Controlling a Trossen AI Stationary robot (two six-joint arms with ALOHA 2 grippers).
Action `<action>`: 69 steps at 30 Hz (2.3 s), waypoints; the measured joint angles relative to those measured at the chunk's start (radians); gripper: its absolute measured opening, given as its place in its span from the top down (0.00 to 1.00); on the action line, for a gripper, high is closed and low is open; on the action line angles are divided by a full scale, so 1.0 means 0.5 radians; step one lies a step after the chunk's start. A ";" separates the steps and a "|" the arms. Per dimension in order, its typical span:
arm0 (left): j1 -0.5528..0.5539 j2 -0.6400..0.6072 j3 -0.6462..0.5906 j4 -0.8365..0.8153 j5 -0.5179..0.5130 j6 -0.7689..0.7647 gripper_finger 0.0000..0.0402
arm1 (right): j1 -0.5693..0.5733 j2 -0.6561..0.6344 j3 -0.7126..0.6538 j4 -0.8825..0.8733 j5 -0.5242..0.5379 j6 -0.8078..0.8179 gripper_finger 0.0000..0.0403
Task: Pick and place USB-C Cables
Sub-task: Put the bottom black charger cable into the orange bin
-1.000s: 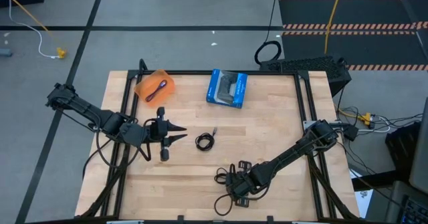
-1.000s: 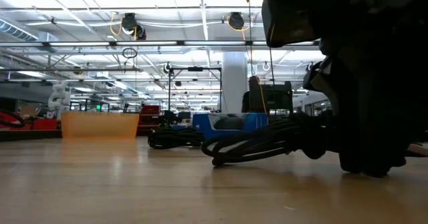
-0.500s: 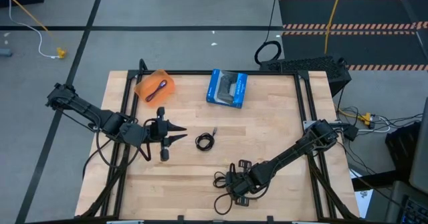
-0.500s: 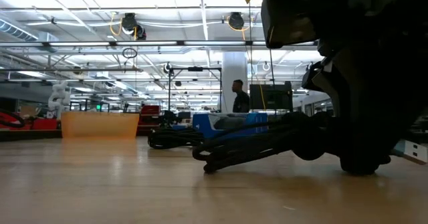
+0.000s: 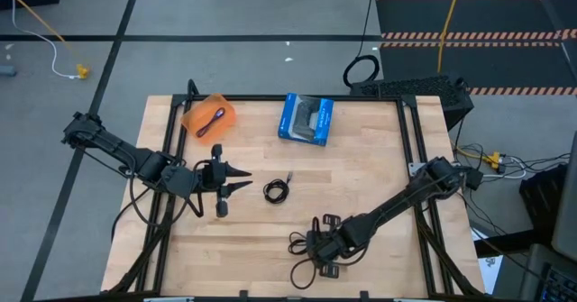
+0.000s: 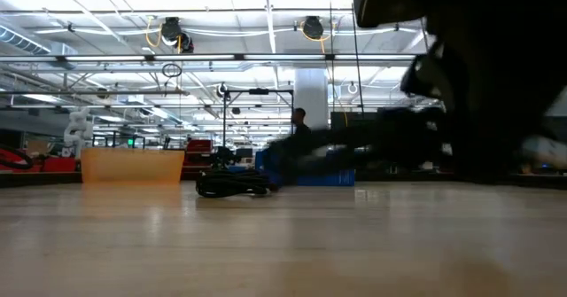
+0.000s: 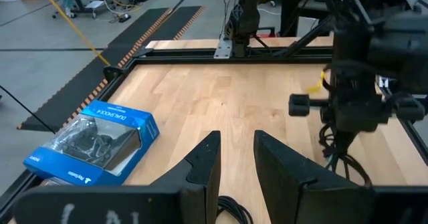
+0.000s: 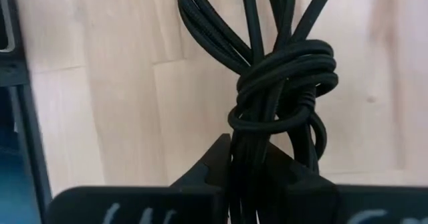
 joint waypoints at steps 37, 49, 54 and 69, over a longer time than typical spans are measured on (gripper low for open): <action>0.122 -0.001 -0.001 0.127 0.000 0.254 0.77 | -0.428 -1.142 0.002 -0.516 0.194 -0.628 0.94; 0.122 -0.001 -0.001 0.125 0.000 0.200 0.77 | -0.314 -1.363 0.002 -0.514 0.454 -0.721 0.94; 0.122 -0.001 -0.001 0.124 0.000 0.190 0.77 | -0.255 -1.516 -0.088 -0.335 0.665 -0.866 0.94; 0.122 -0.001 -0.001 0.156 0.000 0.182 0.77 | -0.531 -1.934 -1.452 1.946 0.562 -1.572 0.94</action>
